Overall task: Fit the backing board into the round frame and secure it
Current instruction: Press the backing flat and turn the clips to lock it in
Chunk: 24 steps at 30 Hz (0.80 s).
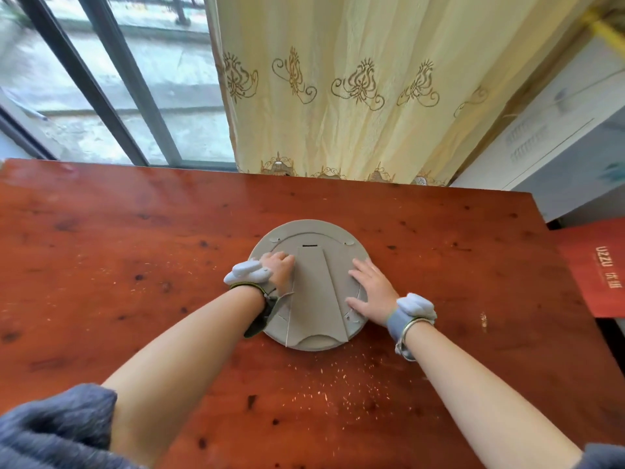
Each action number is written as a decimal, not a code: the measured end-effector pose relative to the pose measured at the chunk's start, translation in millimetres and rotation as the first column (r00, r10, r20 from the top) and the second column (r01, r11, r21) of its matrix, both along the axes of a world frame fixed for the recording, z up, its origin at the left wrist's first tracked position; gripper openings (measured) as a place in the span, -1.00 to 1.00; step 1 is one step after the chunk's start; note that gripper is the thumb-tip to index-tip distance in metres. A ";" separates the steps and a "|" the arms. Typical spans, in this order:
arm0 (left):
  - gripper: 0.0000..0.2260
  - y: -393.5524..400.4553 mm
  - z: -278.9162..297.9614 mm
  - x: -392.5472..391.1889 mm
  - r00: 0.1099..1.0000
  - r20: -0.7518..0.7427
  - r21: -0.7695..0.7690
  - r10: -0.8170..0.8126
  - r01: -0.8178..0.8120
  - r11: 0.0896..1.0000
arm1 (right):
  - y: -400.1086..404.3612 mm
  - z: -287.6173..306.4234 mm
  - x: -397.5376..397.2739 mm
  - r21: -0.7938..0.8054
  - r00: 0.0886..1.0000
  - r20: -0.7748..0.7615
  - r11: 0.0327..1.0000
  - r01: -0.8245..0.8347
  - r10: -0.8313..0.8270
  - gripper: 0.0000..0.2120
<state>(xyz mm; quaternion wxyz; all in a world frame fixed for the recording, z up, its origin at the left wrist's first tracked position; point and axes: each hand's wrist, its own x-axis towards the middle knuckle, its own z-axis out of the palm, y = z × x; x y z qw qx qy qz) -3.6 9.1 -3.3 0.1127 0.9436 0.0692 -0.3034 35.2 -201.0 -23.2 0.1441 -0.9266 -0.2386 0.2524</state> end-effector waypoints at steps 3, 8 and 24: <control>-0.50 3.6 -7.6 -10.4 0.966 0.200 -0.018 0.166 -0.166 0.986 | 7.8 -10.7 -0.4 0.227 0.968 0.094 0.952 0.207 -0.233 -0.47; -0.52 2.8 -34.3 -16.0 0.931 0.285 -0.068 0.229 -0.218 0.974 | 31.0 -14.3 16.3 0.179 0.960 0.153 0.962 0.204 -0.232 -0.48; -0.51 0.9 -49.6 -15.7 0.902 0.343 -0.052 0.264 -0.262 0.964 | 37.8 -45.4 26.2 0.134 0.819 0.560 0.989 0.058 -0.124 -0.61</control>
